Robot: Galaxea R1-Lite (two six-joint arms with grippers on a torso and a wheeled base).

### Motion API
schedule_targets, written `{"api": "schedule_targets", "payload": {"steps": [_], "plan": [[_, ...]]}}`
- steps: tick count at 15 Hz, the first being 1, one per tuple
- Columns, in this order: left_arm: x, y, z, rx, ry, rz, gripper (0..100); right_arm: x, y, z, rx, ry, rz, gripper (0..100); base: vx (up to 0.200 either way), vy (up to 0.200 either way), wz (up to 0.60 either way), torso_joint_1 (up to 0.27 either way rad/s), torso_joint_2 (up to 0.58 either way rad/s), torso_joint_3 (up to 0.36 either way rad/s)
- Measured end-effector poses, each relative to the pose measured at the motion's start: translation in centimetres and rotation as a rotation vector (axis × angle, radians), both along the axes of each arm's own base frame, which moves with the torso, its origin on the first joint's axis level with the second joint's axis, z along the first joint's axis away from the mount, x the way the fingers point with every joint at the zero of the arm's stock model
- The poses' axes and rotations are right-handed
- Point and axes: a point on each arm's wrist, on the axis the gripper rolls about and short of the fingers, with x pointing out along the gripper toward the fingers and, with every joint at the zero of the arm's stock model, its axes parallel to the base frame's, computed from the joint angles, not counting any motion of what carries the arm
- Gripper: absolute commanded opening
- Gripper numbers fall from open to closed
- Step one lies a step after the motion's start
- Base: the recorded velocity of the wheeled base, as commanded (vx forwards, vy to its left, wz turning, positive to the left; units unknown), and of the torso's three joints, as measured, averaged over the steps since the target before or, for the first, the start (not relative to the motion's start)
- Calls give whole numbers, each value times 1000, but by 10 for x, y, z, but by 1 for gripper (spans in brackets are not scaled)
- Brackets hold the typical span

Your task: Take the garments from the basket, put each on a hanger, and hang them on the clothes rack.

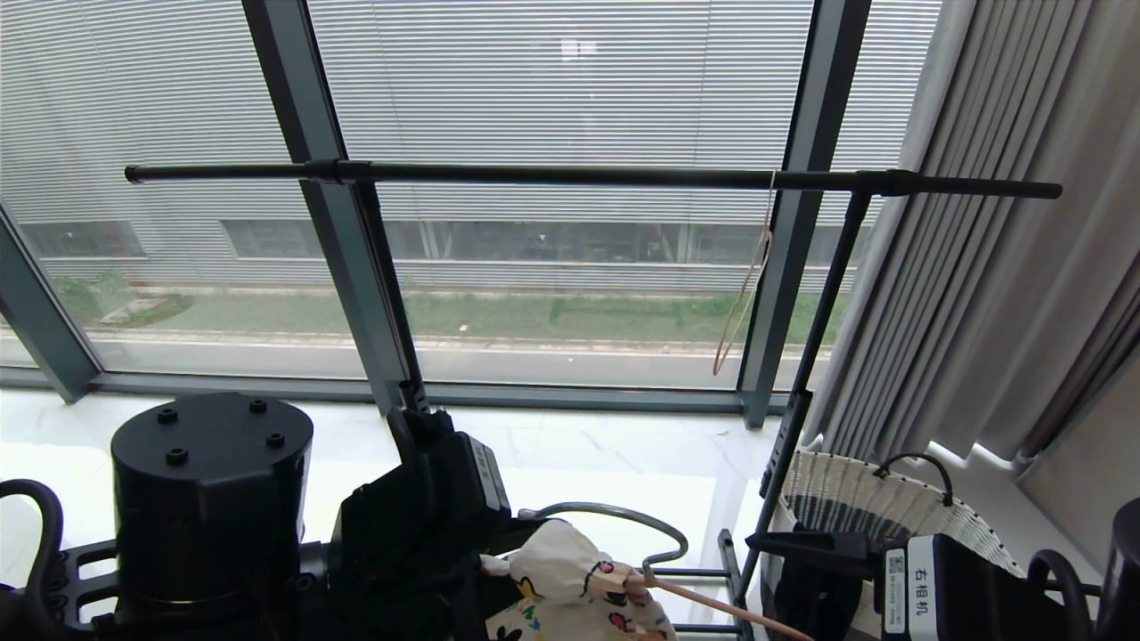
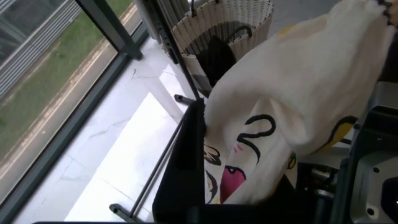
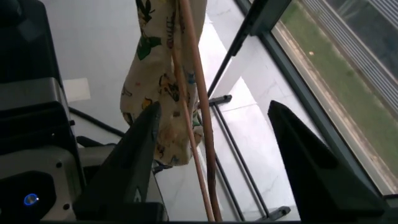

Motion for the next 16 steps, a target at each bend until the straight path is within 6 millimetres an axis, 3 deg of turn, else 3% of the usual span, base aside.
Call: {"api": "schedule_targets", "payload": {"steps": [8,12,16], "plan": [[1,6,-8,-11,80,58,0,19,-15,3,3,-25,-168,100,0,0,0,0,0,0],[23,31,-24,25,140,218,0,21,-16,4,1,-35,-173,100,0,0,0,0,0,0],[45,40,-15,-18,118,307,0,22,-14,1,-13,-29,-170,100,0,0,0,0,0,0]]}}
